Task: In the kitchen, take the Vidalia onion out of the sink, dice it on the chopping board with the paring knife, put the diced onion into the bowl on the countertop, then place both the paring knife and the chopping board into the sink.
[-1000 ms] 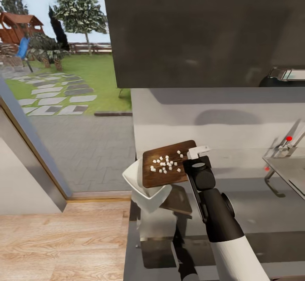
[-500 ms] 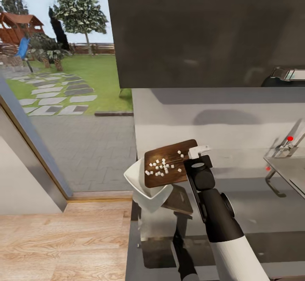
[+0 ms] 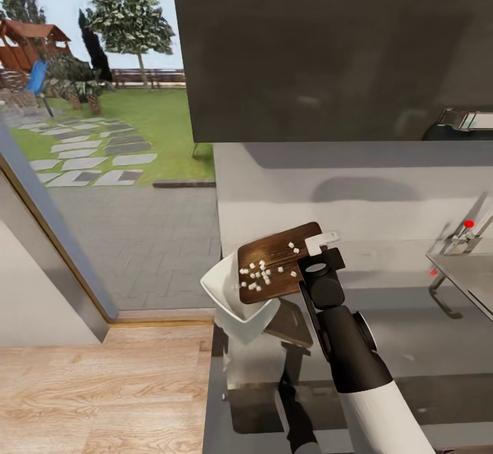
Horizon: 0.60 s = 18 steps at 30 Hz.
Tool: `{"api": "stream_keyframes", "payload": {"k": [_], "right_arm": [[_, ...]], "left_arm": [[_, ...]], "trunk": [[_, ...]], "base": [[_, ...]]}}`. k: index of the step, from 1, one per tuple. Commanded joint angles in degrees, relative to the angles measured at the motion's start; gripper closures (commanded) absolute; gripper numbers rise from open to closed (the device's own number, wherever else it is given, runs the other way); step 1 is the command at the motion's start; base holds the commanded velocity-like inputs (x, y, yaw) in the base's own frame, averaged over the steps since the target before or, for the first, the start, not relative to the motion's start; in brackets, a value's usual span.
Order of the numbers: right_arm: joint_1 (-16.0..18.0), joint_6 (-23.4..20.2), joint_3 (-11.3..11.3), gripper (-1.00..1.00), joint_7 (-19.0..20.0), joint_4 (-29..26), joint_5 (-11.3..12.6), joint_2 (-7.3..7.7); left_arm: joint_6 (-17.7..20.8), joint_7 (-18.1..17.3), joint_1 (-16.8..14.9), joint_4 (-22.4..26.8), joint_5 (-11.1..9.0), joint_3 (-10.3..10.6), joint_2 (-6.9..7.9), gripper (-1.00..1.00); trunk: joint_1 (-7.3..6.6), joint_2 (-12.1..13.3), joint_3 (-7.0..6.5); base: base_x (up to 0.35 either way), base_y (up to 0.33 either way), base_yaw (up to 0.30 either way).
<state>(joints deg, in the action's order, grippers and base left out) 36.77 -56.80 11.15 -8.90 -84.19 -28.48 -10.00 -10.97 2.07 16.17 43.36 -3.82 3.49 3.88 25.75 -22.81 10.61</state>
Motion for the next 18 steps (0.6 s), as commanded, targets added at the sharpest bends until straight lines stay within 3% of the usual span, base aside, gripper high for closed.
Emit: {"api": "stream_keyframes", "payload": {"k": [1, 8, 18], "right_arm": [[0.1, -0.2, 0.1, 1.0, -0.6, 0.0, 0.4, 0.0], [0.1, -0.2, 0.1, 1.0, -0.6, 0.0, 0.4, 0.0], [0.1, -0.2, 0.1, 1.0, -0.6, 0.0, 0.4, 0.0]], "left_arm": [[-0.1, 0.2, 0.0, 0.1, -0.4, 0.3, 0.08, -1.0], [-0.1, 0.2, 0.0, 0.1, -0.4, 0.3, 0.08, -1.0], [-0.1, 0.2, 0.0, 0.1, -0.4, 0.3, 0.08, -1.0]], "trunk": [[0.04, -0.1, 0.1], [0.04, -0.1, 0.1], [0.04, -0.1, 0.1]], "base": [[0.0, 0.0, 0.0], [0.0, 0.005, 0.0], [0.0, 0.116, 0.0]]}}
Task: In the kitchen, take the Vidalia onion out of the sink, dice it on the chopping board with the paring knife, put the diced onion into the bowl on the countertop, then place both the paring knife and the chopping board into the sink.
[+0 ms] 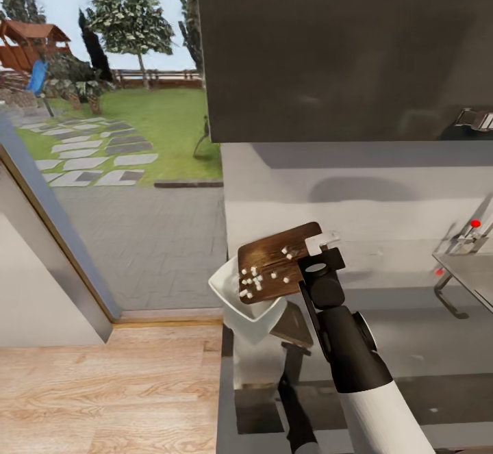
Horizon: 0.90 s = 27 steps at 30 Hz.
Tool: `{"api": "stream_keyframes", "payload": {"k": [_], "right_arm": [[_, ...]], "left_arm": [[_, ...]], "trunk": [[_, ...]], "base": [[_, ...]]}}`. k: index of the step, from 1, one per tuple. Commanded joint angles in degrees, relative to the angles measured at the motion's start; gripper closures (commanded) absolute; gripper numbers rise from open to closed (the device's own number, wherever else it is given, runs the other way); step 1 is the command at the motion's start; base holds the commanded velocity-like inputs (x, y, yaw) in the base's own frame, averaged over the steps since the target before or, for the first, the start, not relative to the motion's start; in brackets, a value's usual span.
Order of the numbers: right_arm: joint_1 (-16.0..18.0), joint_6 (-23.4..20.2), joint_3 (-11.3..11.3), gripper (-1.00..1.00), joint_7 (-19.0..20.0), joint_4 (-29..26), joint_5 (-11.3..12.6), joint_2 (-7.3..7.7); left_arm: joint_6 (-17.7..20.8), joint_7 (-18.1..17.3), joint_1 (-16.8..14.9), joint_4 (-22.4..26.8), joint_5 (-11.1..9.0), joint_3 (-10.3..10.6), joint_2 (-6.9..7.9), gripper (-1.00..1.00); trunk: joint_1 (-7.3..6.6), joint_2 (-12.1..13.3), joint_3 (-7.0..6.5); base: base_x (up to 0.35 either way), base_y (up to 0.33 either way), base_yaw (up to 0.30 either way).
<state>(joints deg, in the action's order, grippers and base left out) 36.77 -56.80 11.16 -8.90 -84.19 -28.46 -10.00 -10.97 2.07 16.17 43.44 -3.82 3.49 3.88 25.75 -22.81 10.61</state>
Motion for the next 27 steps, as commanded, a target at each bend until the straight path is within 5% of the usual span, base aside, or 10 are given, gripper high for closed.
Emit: {"api": "stream_keyframes", "payload": {"k": [1, 27], "right_arm": [[0.1, -0.2, 0.1, 1.0, -0.6, 0.0, 0.4, 0.0], [0.1, -0.2, 0.1, 1.0, -0.6, 0.0, 0.3, 0.0]], "left_arm": [[-0.1, 0.2, 0.0, 0.1, -0.4, 0.3, 0.08, -1.0], [-0.1, 0.2, 0.0, 0.0, -0.4, 0.3, 0.08, -1.0]], "trunk": [[0.04, -0.1, 0.1], [0.04, -0.1, 0.1]], "base": [[0.0, 0.008, 0.0], [0.02, 0.015, 0.0]]}}
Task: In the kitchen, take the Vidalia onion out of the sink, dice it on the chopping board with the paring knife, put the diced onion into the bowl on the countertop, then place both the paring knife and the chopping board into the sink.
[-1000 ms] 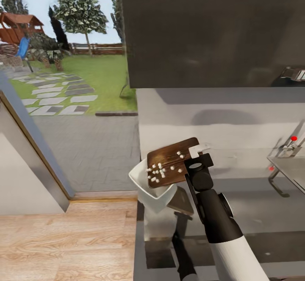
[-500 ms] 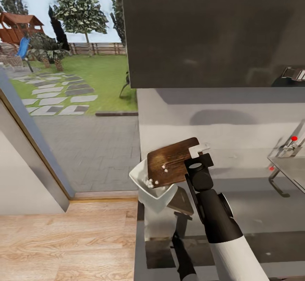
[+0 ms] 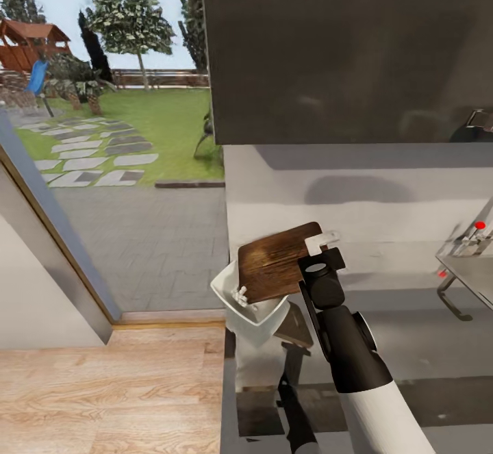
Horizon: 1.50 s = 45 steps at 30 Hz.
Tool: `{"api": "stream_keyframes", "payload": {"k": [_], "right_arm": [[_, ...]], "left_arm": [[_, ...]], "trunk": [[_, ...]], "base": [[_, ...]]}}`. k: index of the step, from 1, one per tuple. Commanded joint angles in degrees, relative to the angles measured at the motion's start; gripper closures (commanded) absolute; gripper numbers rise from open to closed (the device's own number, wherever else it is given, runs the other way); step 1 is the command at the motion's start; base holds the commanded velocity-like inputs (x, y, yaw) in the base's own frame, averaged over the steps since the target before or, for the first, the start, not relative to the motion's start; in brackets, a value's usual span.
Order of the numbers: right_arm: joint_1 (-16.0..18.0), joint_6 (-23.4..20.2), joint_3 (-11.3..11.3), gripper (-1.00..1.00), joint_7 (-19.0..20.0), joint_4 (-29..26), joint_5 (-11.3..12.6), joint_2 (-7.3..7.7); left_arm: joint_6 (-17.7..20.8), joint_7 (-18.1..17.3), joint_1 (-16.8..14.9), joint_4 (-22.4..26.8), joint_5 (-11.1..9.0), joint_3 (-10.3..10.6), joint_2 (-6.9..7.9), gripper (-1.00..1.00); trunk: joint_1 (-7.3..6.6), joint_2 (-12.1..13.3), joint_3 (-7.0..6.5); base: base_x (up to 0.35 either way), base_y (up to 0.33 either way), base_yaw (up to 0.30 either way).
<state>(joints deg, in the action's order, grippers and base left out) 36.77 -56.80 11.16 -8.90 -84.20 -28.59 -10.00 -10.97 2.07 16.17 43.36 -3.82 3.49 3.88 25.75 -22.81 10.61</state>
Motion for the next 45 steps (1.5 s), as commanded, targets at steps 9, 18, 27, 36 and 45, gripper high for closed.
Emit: {"api": "stream_keyframes", "payload": {"k": [9, 18, 27, 36, 45], "right_arm": [[0.1, -0.1, -0.5, 1.0, -0.6, -0.6, 0.4, 0.0], [0.1, -0.1, -3.7, 1.0, -0.5, -2.6, 0.4, 0.0], [0.1, 0.0, -3.9, 1.0, -0.4, -3.3, 0.5, 0.0], [0.1, 0.3, -11.0, 1.0, 5.9, -6.0, 11.5, 0.0], [0.1, 0.5, -13.9, 1.0, 12.8, -6.1, 13.7, 0.0]], "left_arm": [[-0.1, 0.2, 0.0, 0.1, -0.4, 0.3, 0.08, -1.0], [-0.1, 0.2, 0.0, 0.0, -0.4, 0.3, 0.08, -1.0], [-0.1, 0.2, 0.0, 0.0, -0.4, 0.3, 0.08, -1.0], [-0.1, 0.2, 0.0, -0.1, -0.4, 0.3, 0.06, -1.0], [-0.1, 0.2, 0.0, -0.9, -0.4, 0.4, -0.16, -1.0]], "trunk": [[0.04, -0.1, 0.1], [0.04, -0.1, 0.1], [0.04, -0.1, 0.1], [0.04, -0.1, 0.1], [0.04, -0.1, 0.1]], "base": [[0.0, 0.0, 0.0], [0.0, 0.0, 0.0], [0.0, 0.0, 0.0], [-0.07, -0.078, 0.0], [-0.235, -0.231, 0.0]]}}
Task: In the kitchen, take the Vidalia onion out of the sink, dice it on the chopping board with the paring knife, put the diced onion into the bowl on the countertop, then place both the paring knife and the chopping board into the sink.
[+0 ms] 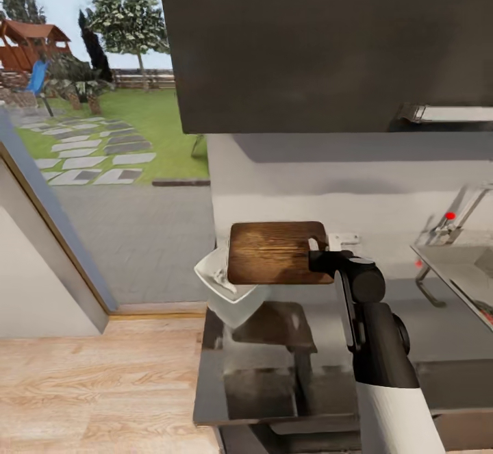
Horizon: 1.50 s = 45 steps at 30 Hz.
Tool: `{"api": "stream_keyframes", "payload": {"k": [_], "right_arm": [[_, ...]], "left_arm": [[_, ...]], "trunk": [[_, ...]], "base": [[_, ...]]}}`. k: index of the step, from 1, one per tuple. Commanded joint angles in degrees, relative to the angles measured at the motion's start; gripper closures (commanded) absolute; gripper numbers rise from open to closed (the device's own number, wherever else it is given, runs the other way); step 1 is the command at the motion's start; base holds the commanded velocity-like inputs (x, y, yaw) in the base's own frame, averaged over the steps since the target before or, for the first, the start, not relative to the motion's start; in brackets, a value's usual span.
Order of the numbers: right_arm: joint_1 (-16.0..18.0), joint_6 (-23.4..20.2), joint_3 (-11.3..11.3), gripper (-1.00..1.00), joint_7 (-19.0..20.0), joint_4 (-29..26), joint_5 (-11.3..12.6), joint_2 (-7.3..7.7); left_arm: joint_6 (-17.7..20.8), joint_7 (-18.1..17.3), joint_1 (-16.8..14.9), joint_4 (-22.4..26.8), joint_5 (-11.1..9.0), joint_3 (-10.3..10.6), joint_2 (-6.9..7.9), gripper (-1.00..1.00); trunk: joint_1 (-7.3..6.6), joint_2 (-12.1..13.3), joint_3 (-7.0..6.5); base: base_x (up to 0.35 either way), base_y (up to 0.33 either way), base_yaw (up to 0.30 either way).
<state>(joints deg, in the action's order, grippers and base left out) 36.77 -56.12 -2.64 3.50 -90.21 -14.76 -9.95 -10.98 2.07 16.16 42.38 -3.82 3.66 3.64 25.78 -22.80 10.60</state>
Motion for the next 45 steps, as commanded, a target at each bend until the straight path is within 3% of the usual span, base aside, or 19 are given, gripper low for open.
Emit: {"api": "stream_keyframes", "payload": {"k": [1, 28, 45], "right_arm": [[0.1, -0.2, -0.1, 1.0, 0.5, -0.1, -0.1, -0.04], [-0.1, 1.8, -0.1, 1.0, 1.0, 0.8, -0.1, -0.04], [-0.1, 1.7, 0.0, 1.0, 0.7, 1.7, 0.0, -0.04]], "left_arm": [[-0.1, 0.2, 0.0, -0.1, -0.4, 0.3, 0.06, -1.0], [-0.2, 0.2, 0.0, 1.3, -0.3, 0.6, -0.92, -1.0], [-0.2, 0.3, 0.0, 1.4, -0.3, 0.6, -0.92, -1.0]], "trunk": [[0.01, -0.1, 0.1], [0.01, -0.1, 0.1], [0.01, -0.1, 0.1]], "base": [[-0.247, -0.235, 0.0], [-0.24, -0.24, 0.0], [-0.025, -0.318, 0.0]]}}
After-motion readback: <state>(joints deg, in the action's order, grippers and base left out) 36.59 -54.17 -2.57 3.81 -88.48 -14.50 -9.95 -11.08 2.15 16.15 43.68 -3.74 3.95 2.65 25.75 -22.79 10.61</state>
